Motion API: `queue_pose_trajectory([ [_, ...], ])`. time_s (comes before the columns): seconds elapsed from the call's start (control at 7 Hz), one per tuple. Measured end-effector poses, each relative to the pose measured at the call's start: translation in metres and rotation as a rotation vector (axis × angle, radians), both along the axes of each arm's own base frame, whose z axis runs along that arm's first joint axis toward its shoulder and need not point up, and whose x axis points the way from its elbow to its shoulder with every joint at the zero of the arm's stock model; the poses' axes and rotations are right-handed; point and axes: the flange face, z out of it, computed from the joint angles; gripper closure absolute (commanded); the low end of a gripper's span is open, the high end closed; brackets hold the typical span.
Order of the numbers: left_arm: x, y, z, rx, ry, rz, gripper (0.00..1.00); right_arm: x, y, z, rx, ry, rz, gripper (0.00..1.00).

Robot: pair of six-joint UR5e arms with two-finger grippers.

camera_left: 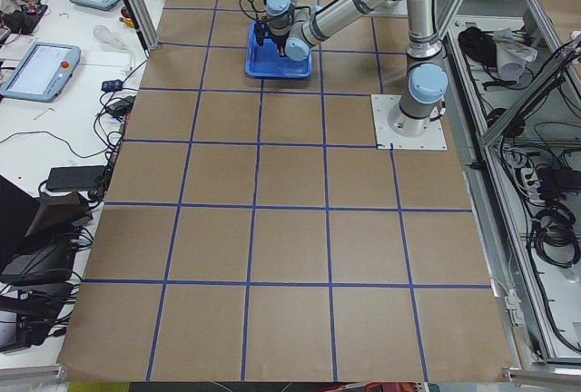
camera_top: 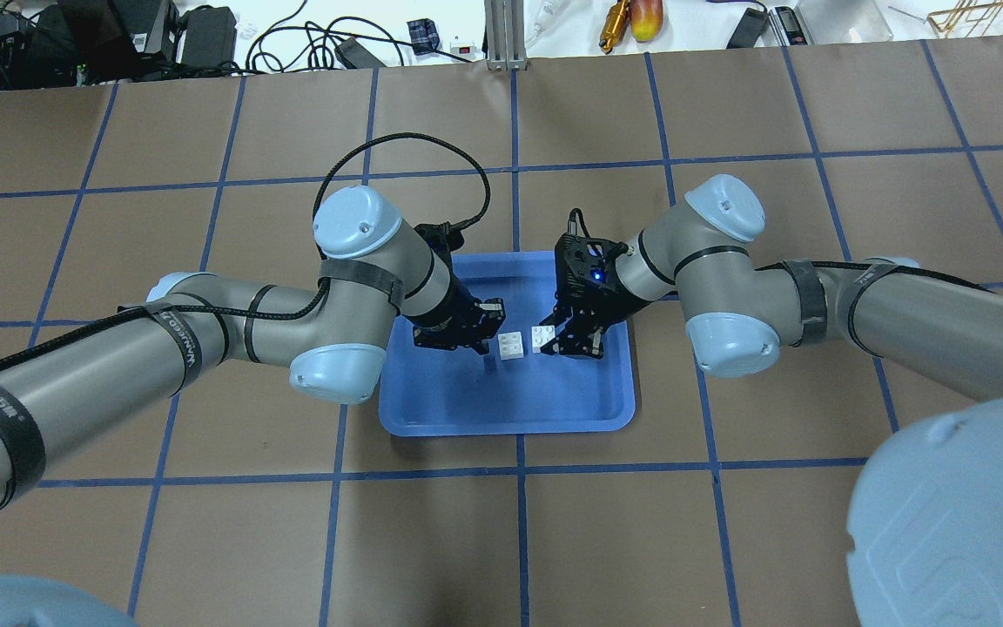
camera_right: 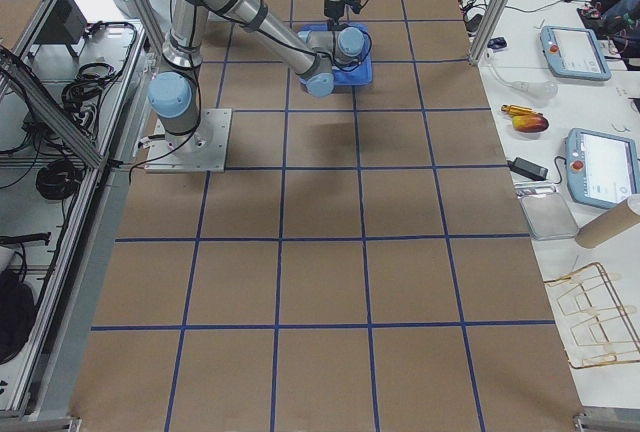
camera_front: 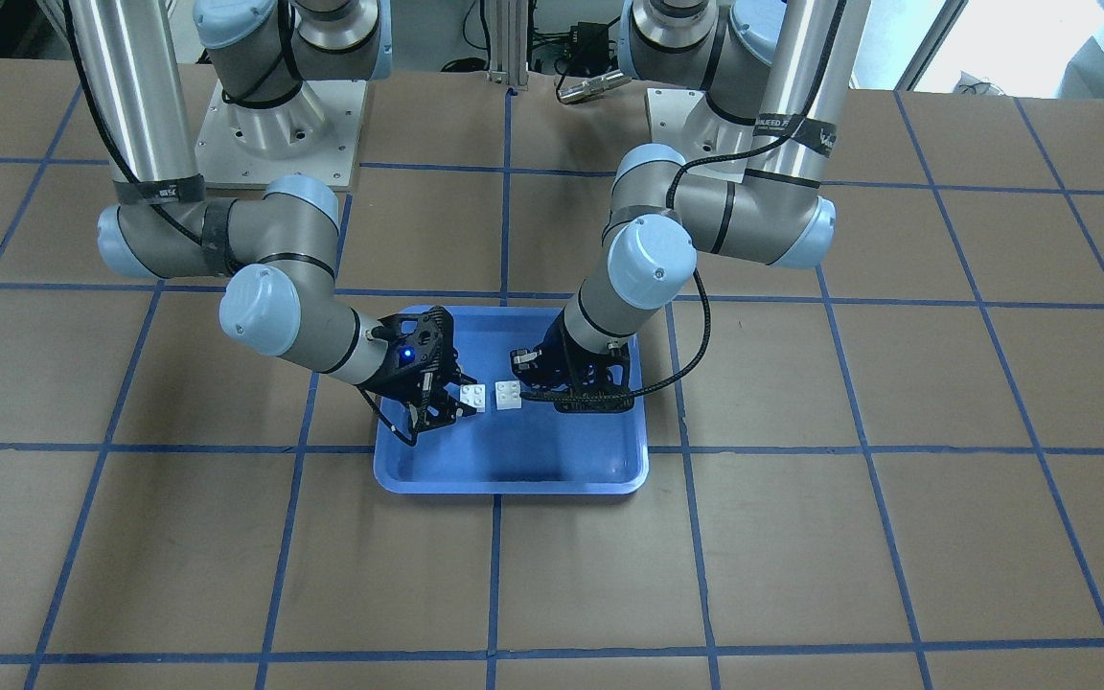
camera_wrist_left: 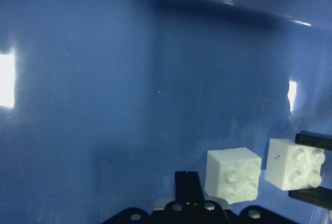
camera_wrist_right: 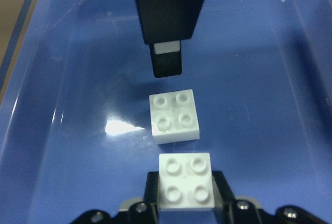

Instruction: Assemble white blocks and place on blue tray

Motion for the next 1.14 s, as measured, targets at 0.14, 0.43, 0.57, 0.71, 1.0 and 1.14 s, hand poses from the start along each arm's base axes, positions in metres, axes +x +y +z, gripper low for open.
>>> queue_pose_trajectory([
  [0.14,0.0,0.0006,-0.0005,0.002,-0.001,0.001,1.0,-0.0001,0.0027,-0.0021,-0.003,-0.001,0.0,1.0],
  [0.43,0.0,0.0011,-0.0011,0.004,-0.003,0.003,1.0,0.0,0.0037,-0.0027,-0.008,-0.003,0.001,1.0],
  [0.57,0.0,0.0012,-0.0015,0.005,-0.003,0.004,1.0,0.0004,0.0035,-0.0023,-0.013,-0.005,0.002,1.0],
  [0.71,0.0001,0.0014,-0.0023,0.007,-0.003,0.004,1.0,0.0007,0.003,-0.0015,-0.021,-0.006,0.002,1.0],
  [1.0,0.0002,0.0017,-0.0032,0.009,-0.004,0.004,1.0,0.0012,0.0026,-0.0006,-0.028,-0.01,0.002,1.0],
  [1.14,0.0003,0.0024,-0.004,0.011,-0.004,0.003,1.0,0.0013,0.0025,-0.0005,-0.028,-0.011,0.002,1.0],
])
